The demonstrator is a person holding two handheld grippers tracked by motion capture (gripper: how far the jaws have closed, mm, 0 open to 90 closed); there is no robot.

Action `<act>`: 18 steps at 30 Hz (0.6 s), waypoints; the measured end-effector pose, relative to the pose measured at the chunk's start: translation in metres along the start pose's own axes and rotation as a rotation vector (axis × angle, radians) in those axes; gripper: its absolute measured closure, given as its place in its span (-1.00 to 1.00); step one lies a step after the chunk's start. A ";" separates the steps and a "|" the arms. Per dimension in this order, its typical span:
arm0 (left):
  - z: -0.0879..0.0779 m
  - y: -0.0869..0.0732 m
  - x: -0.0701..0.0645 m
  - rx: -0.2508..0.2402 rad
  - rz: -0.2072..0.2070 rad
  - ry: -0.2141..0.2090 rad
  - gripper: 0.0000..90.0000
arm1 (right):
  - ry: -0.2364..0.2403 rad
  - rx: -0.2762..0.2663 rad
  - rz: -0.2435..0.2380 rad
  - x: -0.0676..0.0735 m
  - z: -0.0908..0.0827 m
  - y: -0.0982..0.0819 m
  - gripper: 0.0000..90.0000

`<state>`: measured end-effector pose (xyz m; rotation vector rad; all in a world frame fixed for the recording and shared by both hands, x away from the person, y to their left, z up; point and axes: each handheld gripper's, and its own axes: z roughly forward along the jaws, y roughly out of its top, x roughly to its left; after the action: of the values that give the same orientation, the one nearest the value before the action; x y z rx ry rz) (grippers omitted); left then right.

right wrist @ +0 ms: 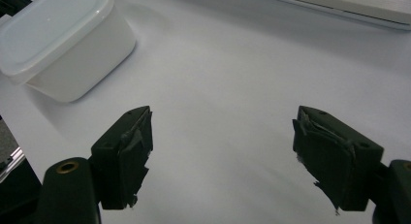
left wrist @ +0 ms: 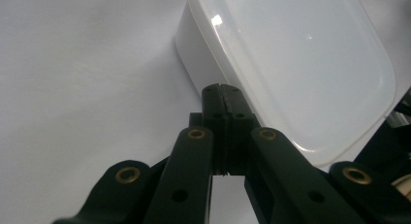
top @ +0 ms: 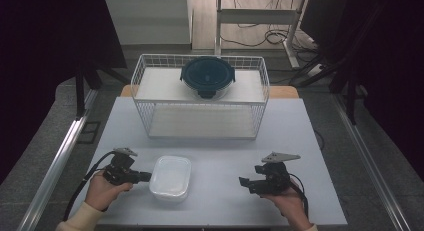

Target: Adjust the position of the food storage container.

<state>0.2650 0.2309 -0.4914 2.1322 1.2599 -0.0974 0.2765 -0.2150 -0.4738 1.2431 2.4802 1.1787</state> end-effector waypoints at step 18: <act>0.041 0.014 -0.030 0.012 0.001 -0.131 0.99 | -0.004 0.001 0.004 -0.001 0.000 -0.001 -0.51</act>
<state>0.2705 0.1807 -0.5054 2.1001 1.1847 -0.2403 0.2771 -0.2164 -0.4744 1.2503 2.4772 1.1748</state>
